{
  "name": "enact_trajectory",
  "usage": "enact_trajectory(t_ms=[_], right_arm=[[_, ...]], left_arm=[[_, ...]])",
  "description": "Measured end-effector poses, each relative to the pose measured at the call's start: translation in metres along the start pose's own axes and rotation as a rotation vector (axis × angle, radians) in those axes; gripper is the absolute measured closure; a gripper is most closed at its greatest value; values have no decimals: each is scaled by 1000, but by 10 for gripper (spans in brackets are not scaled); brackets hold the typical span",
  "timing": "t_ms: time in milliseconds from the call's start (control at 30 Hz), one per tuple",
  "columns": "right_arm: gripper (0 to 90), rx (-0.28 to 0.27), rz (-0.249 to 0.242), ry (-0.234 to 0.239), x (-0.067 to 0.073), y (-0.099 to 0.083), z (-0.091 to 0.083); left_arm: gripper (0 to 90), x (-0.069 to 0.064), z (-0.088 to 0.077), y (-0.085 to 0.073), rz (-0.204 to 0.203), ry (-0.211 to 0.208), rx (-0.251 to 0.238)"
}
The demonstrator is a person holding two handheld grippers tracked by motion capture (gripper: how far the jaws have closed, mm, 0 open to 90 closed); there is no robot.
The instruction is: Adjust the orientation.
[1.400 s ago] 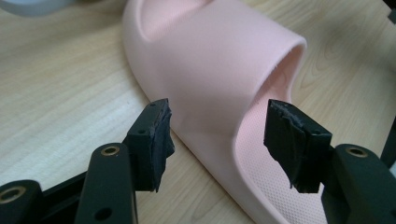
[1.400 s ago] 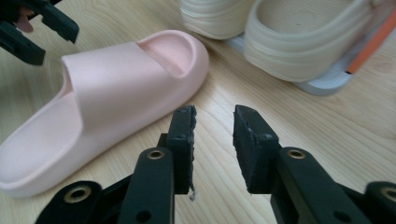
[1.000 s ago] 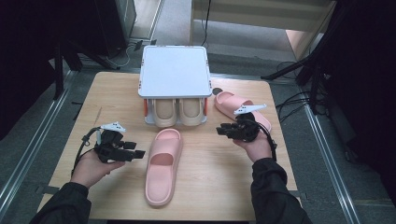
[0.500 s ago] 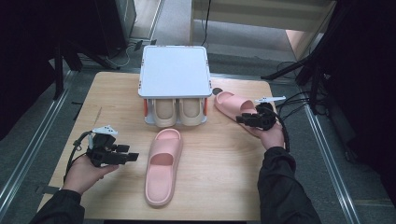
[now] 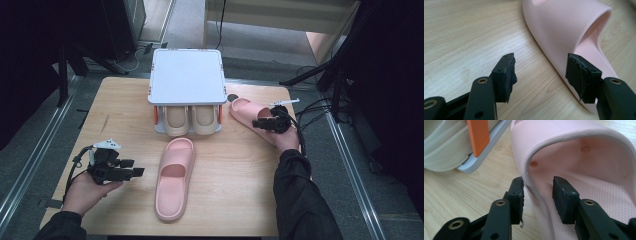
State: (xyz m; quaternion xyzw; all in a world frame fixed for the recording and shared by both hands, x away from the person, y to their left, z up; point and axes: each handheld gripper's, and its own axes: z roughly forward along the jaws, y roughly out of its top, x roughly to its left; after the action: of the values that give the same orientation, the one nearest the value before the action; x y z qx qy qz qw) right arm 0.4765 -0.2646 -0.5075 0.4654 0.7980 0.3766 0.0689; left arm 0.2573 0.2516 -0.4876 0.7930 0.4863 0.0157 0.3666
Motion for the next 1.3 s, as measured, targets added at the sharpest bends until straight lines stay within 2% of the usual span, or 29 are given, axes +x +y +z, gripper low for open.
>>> enact_trajectory(t_ms=[167,200,233,267,467,500,533,600,733,800,833,867,933,967,1000,1033,1100,1167,1200,1267,1300], right_arm=[[635,-1,9,30,-2,3,5],[709,4,-2,42,-1,5,6],[709,4,-2,42,-1,5,6],[749,9,-26,19,3,7,5],[822,8,-69,-20,11,14,1],[854,-12,-76,-40,14,16,-4],[854,-12,-76,-40,14,16,-4],[854,-37,-32,-33,15,19,-11],[855,-49,-32,-40,19,21,-19],[855,-62,-20,-30,24,20,-26],[855,-60,2,-30,29,18,-31],[855,-57,2,-29,31,16,-33],[855,-51,3,-32,34,14,-35],[855,-45,-4,-35,41,11,-40],[855,-45,-4,-35,41,11,-40],[855,-47,-14,-29,48,8,-45],[855,-47,-14,-28,50,8,-47],[855,-54,-13,-20,59,5,-52],[855,-66,-5,-7,66,0,-56],[854,-69,-1,-3,68,-1,-58],[854,-65,7,5,75,-6,-61]], left_arm=[[420,-1,1,-1,-13,-5,6],[420,-2,1,0,-15,-16,-5],[419,-2,1,0,-15,-16,-5],[418,-3,1,0,-14,-18,-7],[428,-2,2,1,-8,-15,-4],[445,-2,1,1,-5,-21,-13],[446,-2,1,1,-5,-21,-13],[445,-2,1,2,-4,-22,-20],[431,-1,2,3,-2,-22,-20],[420,-1,3,4,0,-27,-18],[425,-1,3,5,3,-28,-19],[437,-2,3,6,22,-28,-23],[448,-3,4,7,31,-29,-33],[471,-4,3,10,60,-27,-46],[472,-4,3,10,60,-27,-46],[472,-4,4,12,65,-33,-57],[472,-5,4,13,65,-35,-57],[464,-5,6,15,70,-33,-52],[457,-5,7,17,71,-41,-49],[450,-5,8,19,74,-42,-45],[433,-4,10,21,68,-44,-40]])
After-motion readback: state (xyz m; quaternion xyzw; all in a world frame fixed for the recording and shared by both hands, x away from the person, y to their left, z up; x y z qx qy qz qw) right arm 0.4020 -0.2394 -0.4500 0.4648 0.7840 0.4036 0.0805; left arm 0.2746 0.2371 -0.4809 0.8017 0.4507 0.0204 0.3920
